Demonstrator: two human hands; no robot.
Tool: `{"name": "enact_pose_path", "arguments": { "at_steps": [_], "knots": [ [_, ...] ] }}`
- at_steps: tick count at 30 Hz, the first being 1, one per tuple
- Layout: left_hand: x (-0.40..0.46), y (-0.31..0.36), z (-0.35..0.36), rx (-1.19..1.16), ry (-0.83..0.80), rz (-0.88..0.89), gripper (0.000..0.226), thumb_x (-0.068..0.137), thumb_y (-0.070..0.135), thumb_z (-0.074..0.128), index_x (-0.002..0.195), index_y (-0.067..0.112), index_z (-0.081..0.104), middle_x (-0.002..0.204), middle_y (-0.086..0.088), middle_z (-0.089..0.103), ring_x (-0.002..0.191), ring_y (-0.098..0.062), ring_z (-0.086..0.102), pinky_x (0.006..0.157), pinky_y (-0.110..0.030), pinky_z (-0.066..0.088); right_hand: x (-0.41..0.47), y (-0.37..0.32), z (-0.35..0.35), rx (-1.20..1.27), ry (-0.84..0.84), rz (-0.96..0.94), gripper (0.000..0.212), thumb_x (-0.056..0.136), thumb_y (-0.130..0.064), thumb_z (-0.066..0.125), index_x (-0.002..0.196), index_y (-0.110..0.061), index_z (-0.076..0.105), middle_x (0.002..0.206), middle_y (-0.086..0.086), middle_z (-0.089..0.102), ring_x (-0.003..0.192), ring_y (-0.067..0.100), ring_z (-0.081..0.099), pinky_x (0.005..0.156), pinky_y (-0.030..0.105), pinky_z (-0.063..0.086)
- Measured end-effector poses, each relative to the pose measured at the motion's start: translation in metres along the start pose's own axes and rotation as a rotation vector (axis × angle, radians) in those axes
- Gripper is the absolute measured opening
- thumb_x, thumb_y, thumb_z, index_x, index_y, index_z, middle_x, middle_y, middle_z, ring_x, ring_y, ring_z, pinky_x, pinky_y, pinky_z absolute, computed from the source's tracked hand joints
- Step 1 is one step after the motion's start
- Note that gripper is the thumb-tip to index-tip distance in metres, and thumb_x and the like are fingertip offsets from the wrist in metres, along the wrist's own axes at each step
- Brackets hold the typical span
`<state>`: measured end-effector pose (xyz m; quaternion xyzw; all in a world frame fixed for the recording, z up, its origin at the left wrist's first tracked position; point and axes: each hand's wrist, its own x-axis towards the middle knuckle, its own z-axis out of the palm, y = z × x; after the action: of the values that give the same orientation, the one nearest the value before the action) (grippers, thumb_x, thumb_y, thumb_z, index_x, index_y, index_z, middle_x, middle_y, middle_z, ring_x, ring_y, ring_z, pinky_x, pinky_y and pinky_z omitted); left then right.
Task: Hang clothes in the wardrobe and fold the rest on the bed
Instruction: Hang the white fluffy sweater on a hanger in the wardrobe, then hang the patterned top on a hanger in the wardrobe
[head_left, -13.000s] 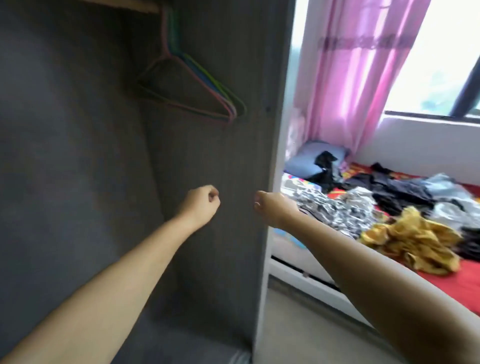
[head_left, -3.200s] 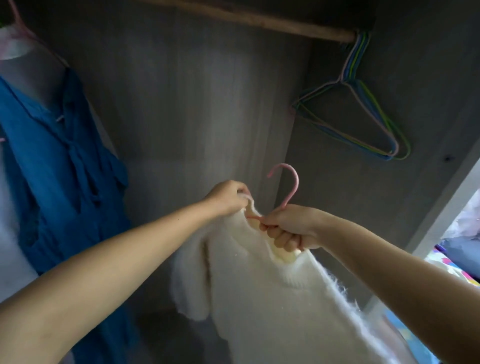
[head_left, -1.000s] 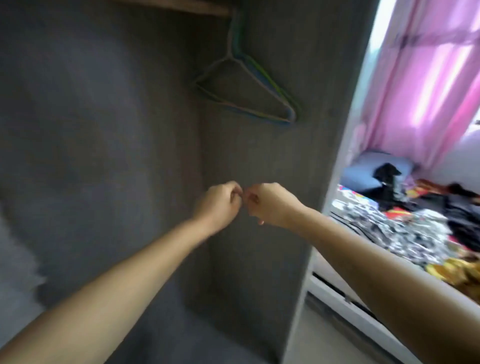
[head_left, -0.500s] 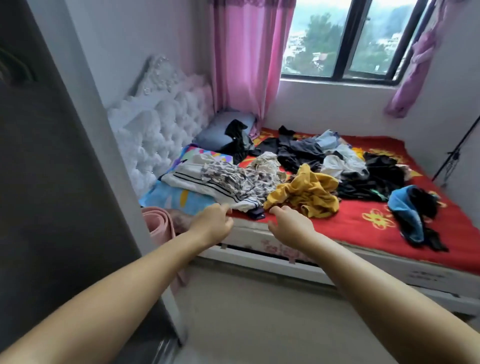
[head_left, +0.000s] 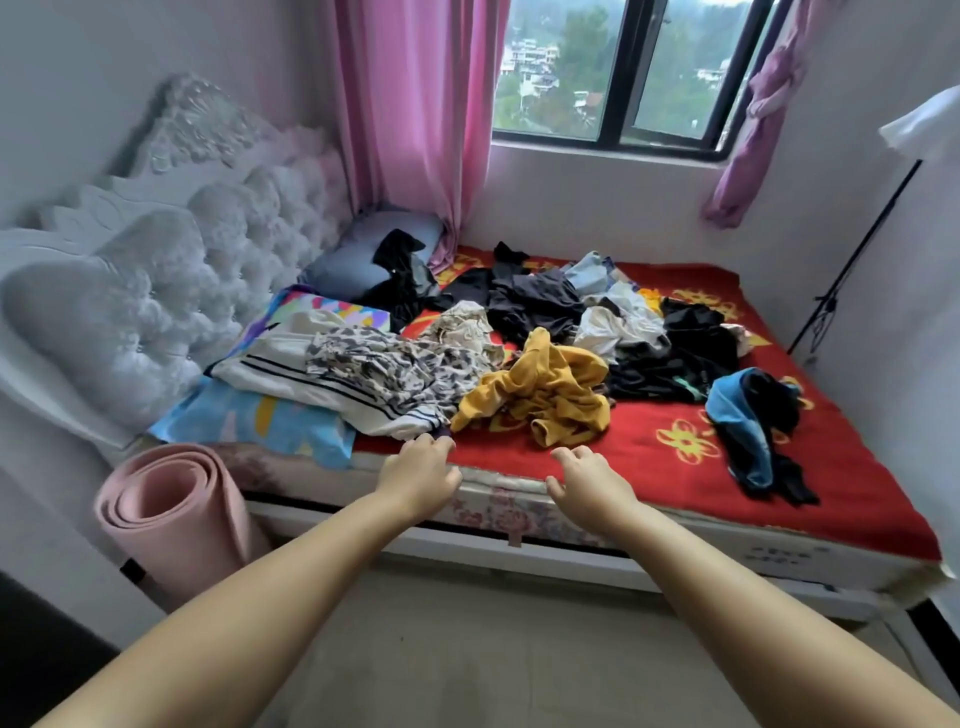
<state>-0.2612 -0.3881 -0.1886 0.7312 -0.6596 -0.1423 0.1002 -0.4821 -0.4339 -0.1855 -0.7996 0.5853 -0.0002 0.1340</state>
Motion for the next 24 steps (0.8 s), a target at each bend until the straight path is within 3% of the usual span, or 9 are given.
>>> {"name": "enact_pose_path", "arguments": {
  "at_steps": [8,12,17,24],
  "knots": [
    [0.124,-0.050,-0.011,0.027,-0.044,0.015,0.034,0.095,0.031,0.042,0.125,0.017,0.050,0.123,-0.007,0.051,0.114,-0.026,0.049,0.086,-0.037,0.041,0.131,-0.014,-0.001,-0.015,-0.069,0.005,0.045,0.098,-0.036,0.039,0.139,-0.019,0.039,0.135,0.010,0.043,0.123,0.029,0.044,0.093,0.039,0.045],
    [0.199,-0.083,-0.025,0.045,-0.090,-0.003,0.037,0.094,0.030,0.044,0.128,0.016,0.049,0.130,-0.006,0.050,0.121,-0.025,0.046,0.094,-0.039,0.043,0.207,-0.027,-0.006,0.013,-0.113,0.047,0.043,0.099,-0.036,0.038,0.138,-0.019,0.040,0.133,0.008,0.044,0.121,0.028,0.046,0.092,0.040,0.047],
    [0.260,-0.125,-0.025,-0.012,-0.152,-0.094,0.041,0.093,0.022,0.040,0.132,0.016,0.048,0.134,-0.005,0.049,0.120,-0.025,0.047,0.094,-0.040,0.043,0.279,-0.051,0.012,0.018,-0.216,0.009,0.041,0.098,-0.035,0.041,0.135,-0.018,0.043,0.131,0.009,0.046,0.119,0.030,0.050,0.092,0.039,0.047],
    [0.338,-0.196,-0.022,-0.063,-0.169,-0.274,0.030,0.095,0.023,0.039,0.119,0.013,0.055,0.122,-0.008,0.053,0.107,-0.027,0.052,0.091,-0.042,0.046,0.413,-0.084,0.026,-0.034,-0.348,-0.168,0.035,0.099,-0.028,0.038,0.130,-0.012,0.043,0.128,0.013,0.046,0.111,0.031,0.052,0.087,0.037,0.046]
  ]
}}
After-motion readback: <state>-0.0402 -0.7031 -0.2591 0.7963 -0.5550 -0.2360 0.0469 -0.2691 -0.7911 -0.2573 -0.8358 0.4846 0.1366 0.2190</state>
